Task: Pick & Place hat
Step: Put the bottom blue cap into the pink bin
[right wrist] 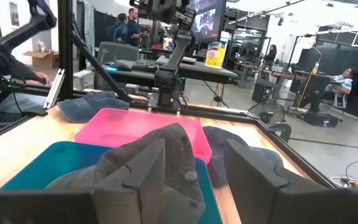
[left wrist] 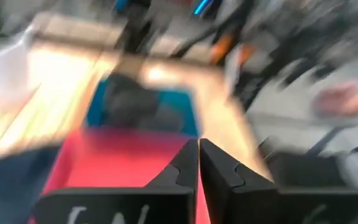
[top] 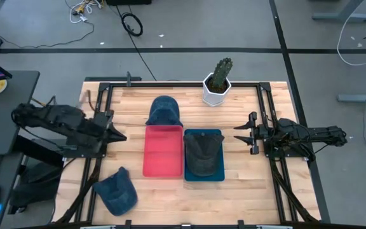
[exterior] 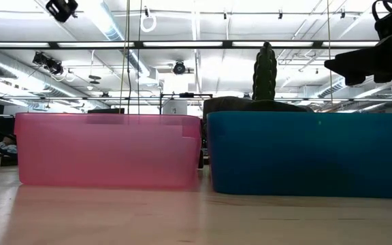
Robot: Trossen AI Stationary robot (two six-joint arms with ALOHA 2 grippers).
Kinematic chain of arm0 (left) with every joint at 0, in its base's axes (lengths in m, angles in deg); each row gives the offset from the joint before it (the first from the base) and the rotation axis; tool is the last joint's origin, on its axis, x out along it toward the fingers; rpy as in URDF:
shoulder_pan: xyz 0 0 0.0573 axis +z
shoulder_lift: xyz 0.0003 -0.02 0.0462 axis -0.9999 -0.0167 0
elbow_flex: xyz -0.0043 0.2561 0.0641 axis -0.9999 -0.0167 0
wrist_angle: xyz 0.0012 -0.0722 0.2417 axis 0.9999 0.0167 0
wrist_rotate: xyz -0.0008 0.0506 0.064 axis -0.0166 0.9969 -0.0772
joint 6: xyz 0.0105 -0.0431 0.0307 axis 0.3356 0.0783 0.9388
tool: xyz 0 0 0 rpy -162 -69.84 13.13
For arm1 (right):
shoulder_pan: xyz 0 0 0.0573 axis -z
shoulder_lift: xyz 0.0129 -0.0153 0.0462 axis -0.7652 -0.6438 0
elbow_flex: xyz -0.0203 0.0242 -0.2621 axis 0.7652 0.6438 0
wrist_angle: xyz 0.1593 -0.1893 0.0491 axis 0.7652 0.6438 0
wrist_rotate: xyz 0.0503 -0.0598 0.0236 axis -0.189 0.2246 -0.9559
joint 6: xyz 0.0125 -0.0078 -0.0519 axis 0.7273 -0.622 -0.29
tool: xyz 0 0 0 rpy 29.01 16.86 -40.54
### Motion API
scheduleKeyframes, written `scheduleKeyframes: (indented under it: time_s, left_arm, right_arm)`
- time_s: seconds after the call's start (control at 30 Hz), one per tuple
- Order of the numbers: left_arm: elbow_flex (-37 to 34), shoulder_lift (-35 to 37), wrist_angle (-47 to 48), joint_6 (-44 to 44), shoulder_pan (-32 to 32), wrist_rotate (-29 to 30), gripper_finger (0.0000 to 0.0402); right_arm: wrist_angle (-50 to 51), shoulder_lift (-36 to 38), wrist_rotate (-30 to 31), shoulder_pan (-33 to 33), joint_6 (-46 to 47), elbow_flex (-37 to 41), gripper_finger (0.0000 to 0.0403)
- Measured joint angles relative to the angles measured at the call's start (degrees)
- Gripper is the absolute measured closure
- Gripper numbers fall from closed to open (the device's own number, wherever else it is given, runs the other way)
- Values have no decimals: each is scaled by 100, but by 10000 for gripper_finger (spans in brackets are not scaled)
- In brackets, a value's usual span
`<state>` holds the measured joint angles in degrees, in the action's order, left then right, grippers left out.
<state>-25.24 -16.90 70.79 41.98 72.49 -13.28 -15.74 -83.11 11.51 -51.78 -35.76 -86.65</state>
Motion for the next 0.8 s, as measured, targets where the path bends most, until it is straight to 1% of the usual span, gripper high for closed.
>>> scheduleKeyframes:
  time_s: [0.07, 0.1, 0.2, 0.27, 0.33, 0.43, 0.53, 0.67, 0.8]
  left_arm:
    - [516, -605, 887, -400, -155, 440, 396]
    - [759, -895, 1249, -628, -236, 570, 397]
    - [1398, -1768, 1975, -1370, -598, 556, 397]
    - [1768, -2305, 2386, -1853, -968, 506, 397]
    - [2101, -2807, 2863, -2379, -1340, 583, 398]
    - [2444, -3430, 3592, -3617, -1884, 703, 398]
    - [2516, -3880, 3811, -4726, -2596, 693, 398]
    - [2516, -4393, 3788, -5884, -3516, 551, 398]
    - [2516, -4795, 3776, -6889, -4252, 537, 398]
  right_arm:
    - [0, 0, 0, -1, 0, -1, 234]
    - [0, 0, 1, -1, 0, -1, 234]
    - [0, 0, 2, 1, 0, -1, 234]
    - [0, 0, 2, 1, -2, -1, 234]
    - [0, 0, 2, -1, -2, -1, 234]
    - [0, 0, 2, 1, -2, -1, 234]
    - [0, 0, 2, 1, -2, -1, 234]
    - [0, 0, 4, 1, -2, -1, 234]
    - [0, 0, 4, -1, -2, -1, 234]
